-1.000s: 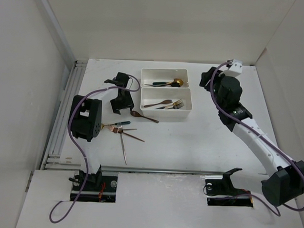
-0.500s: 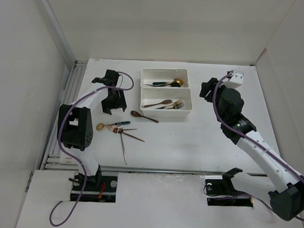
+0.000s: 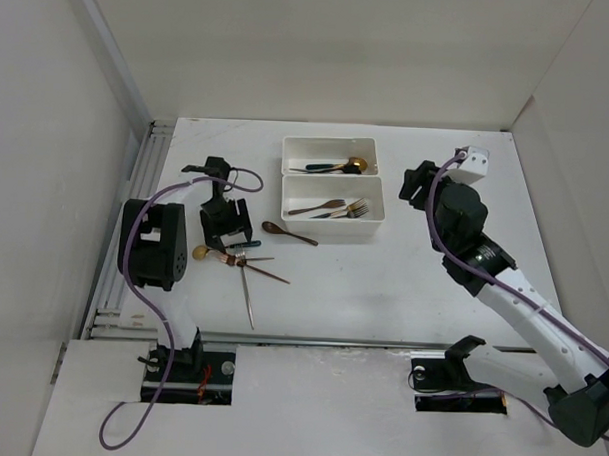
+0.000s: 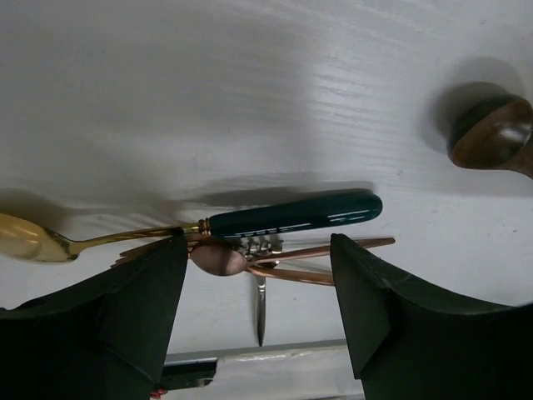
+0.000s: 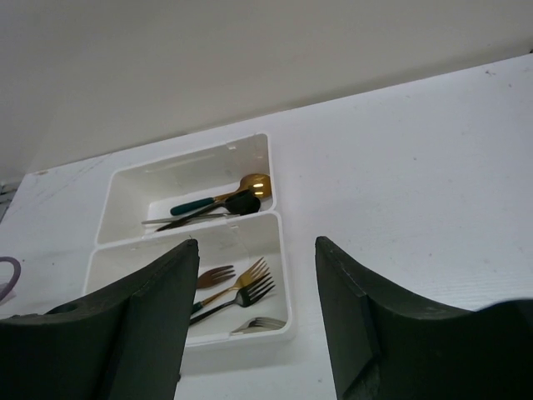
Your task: Sort the eating utensils into containers
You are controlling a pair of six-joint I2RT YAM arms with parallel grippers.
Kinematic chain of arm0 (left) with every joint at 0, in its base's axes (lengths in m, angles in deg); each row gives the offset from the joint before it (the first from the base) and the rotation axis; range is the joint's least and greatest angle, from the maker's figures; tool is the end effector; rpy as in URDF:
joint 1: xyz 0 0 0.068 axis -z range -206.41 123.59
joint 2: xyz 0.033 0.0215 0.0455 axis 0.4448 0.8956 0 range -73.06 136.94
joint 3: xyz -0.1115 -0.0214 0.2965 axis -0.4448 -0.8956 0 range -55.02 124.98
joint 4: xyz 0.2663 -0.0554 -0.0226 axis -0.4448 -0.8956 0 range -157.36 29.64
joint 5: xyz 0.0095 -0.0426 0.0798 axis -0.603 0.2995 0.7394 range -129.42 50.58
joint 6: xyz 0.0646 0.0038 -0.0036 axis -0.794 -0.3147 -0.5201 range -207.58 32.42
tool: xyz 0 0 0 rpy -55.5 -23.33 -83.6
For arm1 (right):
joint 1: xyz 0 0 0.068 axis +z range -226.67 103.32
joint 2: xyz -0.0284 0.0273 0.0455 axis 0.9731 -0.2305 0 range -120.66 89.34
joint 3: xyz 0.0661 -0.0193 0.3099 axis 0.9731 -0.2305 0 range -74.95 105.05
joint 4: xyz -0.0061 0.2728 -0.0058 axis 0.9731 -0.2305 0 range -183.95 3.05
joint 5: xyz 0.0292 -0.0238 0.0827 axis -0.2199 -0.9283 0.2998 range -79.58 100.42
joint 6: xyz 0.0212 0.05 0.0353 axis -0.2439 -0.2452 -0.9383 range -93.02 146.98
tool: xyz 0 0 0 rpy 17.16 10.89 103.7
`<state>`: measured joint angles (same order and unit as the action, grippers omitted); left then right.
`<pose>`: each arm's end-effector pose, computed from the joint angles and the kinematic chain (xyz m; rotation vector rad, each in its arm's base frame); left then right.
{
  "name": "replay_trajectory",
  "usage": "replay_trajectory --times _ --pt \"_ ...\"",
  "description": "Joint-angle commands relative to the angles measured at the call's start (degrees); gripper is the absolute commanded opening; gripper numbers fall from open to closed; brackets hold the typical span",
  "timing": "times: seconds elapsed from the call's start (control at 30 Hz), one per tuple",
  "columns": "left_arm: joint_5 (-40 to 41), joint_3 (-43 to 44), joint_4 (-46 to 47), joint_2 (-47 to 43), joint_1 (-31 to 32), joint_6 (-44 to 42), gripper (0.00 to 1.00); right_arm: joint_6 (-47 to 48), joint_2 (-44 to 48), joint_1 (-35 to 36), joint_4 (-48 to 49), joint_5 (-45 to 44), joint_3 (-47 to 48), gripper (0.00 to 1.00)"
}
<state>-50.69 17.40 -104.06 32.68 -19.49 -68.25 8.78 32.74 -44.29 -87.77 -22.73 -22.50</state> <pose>0.3758 -0.0555 0.2002 -0.2855 2.9308 -0.3590 0.2058 0.0979 0.4034 0.2340 1.6303 0.1948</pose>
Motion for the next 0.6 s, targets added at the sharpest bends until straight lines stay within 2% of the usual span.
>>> replay_trajectory --times 0.0,0.2,0.47,0.57 --pt "-1.9 -1.5 -0.7 1.8 -0.9 -0.1 0.67 -0.3 1.1 0.9 0.1 -3.2 0.6 0.63" --pt "-2.5 -0.8 0.4 5.9 -2.7 0.5 0.67 -0.3 -2.3 0.9 0.1 -3.8 2.9 0.63" --pt "1.0 10.4 3.4 9.5 -5.0 0.0 0.67 1.3 -9.1 1.5 0.1 -3.8 7.3 0.63" --pt "1.0 11.1 3.4 9.5 -5.0 0.0 0.67 1.8 -10.5 1.5 0.1 -3.2 8.5 0.63"
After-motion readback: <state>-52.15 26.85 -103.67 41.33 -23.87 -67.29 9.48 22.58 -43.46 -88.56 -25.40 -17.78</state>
